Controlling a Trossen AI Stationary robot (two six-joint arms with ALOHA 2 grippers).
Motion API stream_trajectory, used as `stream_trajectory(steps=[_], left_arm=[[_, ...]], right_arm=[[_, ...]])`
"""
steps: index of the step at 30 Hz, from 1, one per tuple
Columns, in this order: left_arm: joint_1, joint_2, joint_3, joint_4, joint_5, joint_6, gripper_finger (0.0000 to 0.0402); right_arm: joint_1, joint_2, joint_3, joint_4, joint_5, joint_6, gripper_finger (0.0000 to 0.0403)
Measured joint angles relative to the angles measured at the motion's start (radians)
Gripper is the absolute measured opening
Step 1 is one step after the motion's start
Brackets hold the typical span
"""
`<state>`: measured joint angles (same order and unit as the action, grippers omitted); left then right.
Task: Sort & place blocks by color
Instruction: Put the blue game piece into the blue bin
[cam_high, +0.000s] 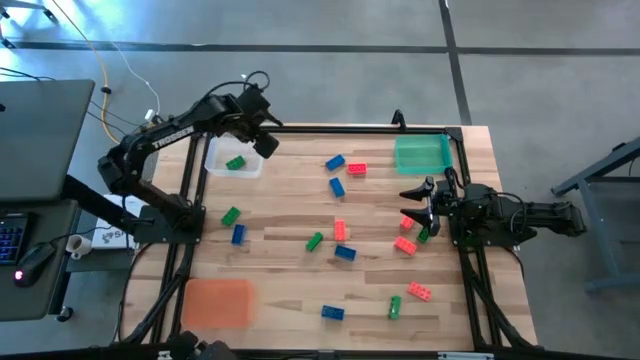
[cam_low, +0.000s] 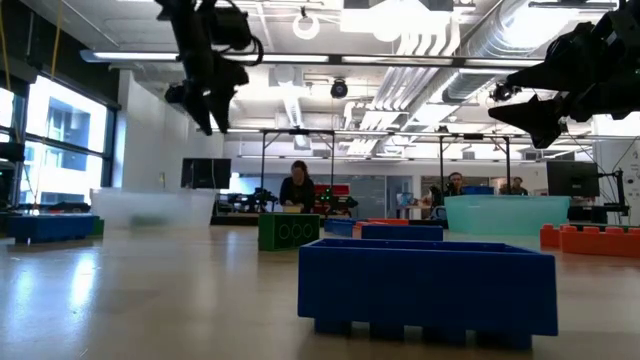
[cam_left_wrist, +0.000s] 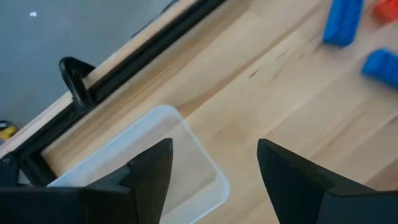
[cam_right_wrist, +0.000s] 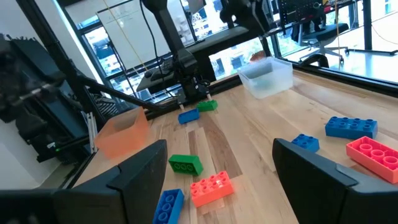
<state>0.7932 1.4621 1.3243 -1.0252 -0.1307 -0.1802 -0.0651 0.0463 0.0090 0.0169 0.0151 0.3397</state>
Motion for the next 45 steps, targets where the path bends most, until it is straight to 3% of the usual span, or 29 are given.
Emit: stream_trajectory(steps=[18, 24, 33, 45], left_arm=[[-0.199, -0.105, 0.012, 0.039, 0.043, -0.287, 0.0223], [-0.267, -0.105, 0.012, 0.055, 0.043, -0.364, 0.0223], [-0.339, -0.158, 0.011, 0.055, 0.041, -0.412, 0.0223], [-0.312, -0.309, 0.011, 0.054, 0.038, -0.342, 0.0223]], right_arm=[[0.0, 0.0, 0.0, 0.002, 0.0, 0.004, 0.0279], [0.0, 0.0, 0.003, 0.024, 0.065, 0.214, 0.0279], [0.0, 0.0, 0.007, 0.179, 0.154, 0.221, 0.0279], [0.0, 0.0, 0.01, 0.501, 0.249, 0.234, 0.0279]])
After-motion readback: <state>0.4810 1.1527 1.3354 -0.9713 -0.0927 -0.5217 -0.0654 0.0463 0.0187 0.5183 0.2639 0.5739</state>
